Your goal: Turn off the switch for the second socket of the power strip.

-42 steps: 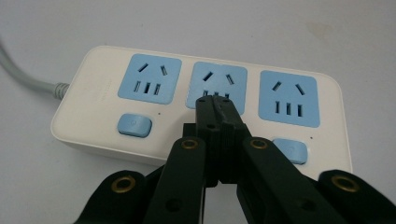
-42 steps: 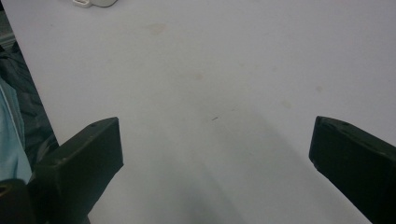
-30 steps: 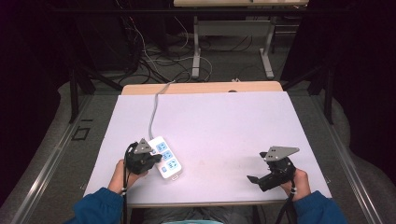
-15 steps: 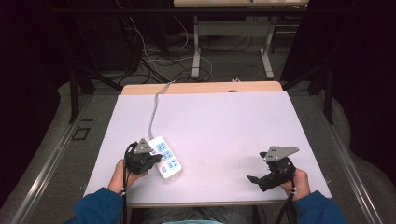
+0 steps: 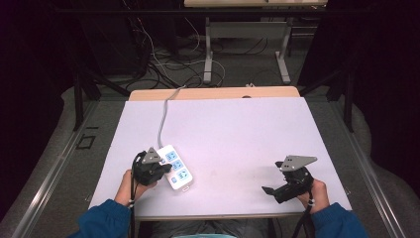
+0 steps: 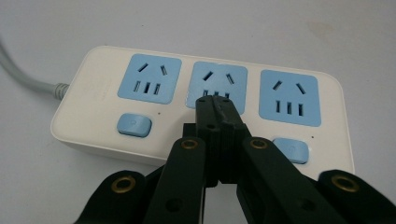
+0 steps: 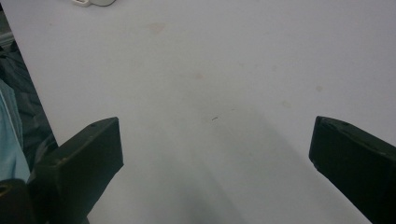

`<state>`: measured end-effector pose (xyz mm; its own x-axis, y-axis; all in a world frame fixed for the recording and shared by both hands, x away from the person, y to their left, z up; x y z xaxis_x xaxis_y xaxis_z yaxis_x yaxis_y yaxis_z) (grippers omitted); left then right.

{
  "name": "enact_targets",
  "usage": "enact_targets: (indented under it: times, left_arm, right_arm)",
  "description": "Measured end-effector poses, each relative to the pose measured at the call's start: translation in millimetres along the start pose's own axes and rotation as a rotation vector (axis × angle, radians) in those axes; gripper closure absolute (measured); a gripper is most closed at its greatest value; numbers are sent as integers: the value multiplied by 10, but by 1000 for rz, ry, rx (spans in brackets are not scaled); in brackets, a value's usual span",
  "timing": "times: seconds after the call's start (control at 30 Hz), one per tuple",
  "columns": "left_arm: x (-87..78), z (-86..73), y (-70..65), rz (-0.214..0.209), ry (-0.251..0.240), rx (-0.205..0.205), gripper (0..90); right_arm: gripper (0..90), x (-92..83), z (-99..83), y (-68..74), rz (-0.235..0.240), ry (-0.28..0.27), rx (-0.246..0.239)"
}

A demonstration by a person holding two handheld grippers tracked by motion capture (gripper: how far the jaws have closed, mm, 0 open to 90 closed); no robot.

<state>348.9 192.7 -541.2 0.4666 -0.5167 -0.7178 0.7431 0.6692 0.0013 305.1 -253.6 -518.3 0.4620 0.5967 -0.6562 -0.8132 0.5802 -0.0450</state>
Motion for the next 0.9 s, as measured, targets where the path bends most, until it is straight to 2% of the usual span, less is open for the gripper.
enact_targets:
  times: [0.3,0.37,0.47,0.6,0.67,0.73,0.9]
  left_arm:
    - [-2,8,-17,18,-1,10,900]
    - [-12,13,-16,14,16,9,900]
    - [-15,25,-17,11,6,8,900]
    - [-22,30,-15,8,19,1,900]
    - [-25,37,-16,16,21,4,900]
    - [-45,53,-18,20,7,5,900]
    - [-92,97,-29,25,-20,4,801]
  right_arm:
    - [19,1,0,-2,0,0,-3]
    - [19,1,1,-3,0,0,-5]
    - [19,1,0,-2,1,1,-1]
    - [19,0,1,2,1,2,1]
    - [19,5,2,-10,1,0,-12]
    - [19,1,2,0,1,2,-4]
    - [19,4,2,-5,-1,-1,-8]
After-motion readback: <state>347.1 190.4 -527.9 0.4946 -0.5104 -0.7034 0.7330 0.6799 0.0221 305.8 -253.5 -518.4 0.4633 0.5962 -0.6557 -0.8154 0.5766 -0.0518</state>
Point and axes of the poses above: each handheld gripper's, and its own axes: x roughly forward along the jaws, z roughly out of its top, y roughly to its left, the point moved 1 cm from there along x, roughly forward along the jaws, and after that the axes turned 1 degree about -x, right-handed, at the moved point
